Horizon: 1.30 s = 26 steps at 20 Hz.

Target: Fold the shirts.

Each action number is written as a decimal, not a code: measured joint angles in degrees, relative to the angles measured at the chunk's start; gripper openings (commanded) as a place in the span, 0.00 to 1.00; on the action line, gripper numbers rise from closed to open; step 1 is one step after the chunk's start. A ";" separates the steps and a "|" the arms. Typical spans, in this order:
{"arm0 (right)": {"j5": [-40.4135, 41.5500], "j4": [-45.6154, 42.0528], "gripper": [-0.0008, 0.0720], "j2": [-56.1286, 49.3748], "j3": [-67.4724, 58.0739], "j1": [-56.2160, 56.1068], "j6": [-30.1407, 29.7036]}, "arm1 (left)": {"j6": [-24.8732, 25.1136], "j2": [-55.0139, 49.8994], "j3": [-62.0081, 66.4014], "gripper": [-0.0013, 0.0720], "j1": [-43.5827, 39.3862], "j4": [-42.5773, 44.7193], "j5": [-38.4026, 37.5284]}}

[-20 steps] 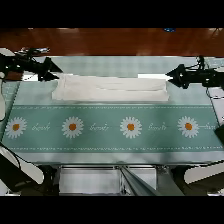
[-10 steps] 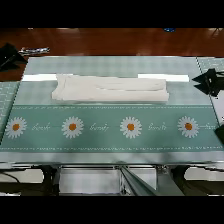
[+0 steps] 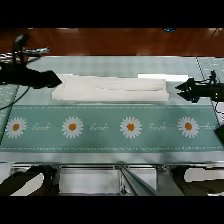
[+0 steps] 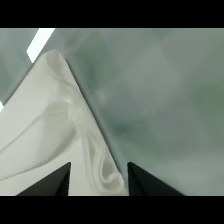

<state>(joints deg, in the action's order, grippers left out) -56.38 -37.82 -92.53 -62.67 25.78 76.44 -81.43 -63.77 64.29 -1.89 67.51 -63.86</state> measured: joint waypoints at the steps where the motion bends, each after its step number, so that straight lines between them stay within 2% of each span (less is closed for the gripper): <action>1: -0.11 0.48 0.58 -1.60 -0.96 -1.09 0.02 | -0.02 0.09 -1.22 0.70 -1.09 0.00 0.26; 7: -2.51 1.66 0.57 -10.38 -9.09 -7.56 3.32 | -0.74 0.35 -4.09 0.70 -3.56 -0.50 2.47; 8: -2.91 1.79 0.48 -11.52 -10.40 -8.63 4.02 | -0.90 0.33 -4.22 0.70 -3.67 -0.57 2.71; 9: -3.34 1.38 0.32 -12.59 -11.78 -9.75 4.33 | -0.90 0.31 -4.33 0.70 -3.74 -0.55 2.95; 10: -3.28 0.61 0.11 -13.40 -13.03 -10.75 4.74 | -0.90 0.24 -4.37 0.70 -3.80 -0.61 3.08; 11: -3.21 0.02 0.04 -14.03 -14.36 -11.76 5.11 | -0.90 0.20 -4.44 0.70 -3.87 -0.61 3.15; 13: -4.37 0.15 0.04 -14.56 -17.22 -13.18 4.61 | -0.92 0.07 -4.50 0.69 -3.91 -0.63 3.43; 14: -5.31 -0.07 0.04 -14.53 -18.43 -13.60 4.35 | -0.92 0.07 -4.52 0.57 -3.91 -0.66 3.41; 15: -6.60 -0.94 0.04 -13.86 -19.47 -13.90 4.13 | -0.94 0.00 -4.52 0.29 -3.91 -0.66 3.43; 16: -7.54 -2.05 0.04 -12.74 -20.17 -14.08 3.96 | -0.96 -0.02 -4.52 0.06 -3.93 -0.66 3.45; 21: -13.27 -16.96 0.04 0.00 -18.36 -14.71 4.59 | -0.92 -0.31 -4.52 0.04 -5.16 -3.10 6.38; 26: -14.84 -22.86 0.04 21.07 -5.49 -14.82 4.13 | -0.90 -6.88 -1.11 0.04 -14.75 -5.84 14.93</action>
<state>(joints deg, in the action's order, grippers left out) -71.22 -60.69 -71.46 -68.16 10.96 80.58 -82.32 -70.65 63.18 -16.64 61.67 -48.93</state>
